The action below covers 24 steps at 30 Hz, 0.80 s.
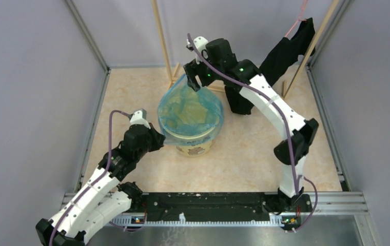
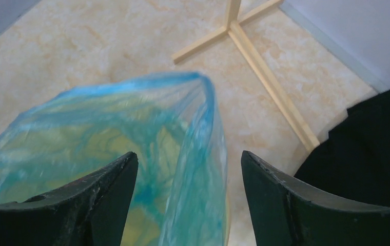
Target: Put the trash bags into the trash bin
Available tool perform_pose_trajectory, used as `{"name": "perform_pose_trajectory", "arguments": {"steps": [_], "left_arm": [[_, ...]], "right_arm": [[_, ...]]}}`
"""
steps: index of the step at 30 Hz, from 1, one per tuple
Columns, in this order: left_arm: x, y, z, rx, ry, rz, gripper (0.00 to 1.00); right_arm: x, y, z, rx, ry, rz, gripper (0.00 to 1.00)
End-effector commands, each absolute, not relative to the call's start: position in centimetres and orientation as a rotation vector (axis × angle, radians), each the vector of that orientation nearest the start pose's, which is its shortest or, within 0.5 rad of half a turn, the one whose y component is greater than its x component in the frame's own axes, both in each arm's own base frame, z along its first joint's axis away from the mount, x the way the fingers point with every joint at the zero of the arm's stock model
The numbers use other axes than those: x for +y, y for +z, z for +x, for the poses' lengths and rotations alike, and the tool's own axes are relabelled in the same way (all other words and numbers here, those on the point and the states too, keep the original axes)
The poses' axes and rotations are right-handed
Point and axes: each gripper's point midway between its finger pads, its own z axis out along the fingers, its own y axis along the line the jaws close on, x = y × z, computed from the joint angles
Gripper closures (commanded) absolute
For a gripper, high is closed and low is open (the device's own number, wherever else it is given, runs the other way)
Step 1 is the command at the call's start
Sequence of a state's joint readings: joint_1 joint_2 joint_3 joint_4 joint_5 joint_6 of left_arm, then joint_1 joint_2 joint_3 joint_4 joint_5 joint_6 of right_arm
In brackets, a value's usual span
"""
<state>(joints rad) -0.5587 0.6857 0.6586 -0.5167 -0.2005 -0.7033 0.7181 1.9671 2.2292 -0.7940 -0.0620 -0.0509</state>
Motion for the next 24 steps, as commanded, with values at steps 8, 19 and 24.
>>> {"name": "perform_pose_trajectory", "arguments": {"steps": [8,19,24], "left_arm": [[-13.9,19.5,23.3,2.075,-0.589,-0.238,1.0],[-13.8,19.4,23.0,2.08,-0.589,-0.242,1.0],[-13.6,19.3,23.0,2.08,-0.581,-0.247,1.0]], "right_arm": [[31.5,31.9,32.1,1.885,-0.012,-0.917,0.29],[29.3,29.6,33.6,1.863,-0.394,-0.843,0.43],[29.8,30.5,33.7,1.834,-0.292,-0.811,0.58]]}}
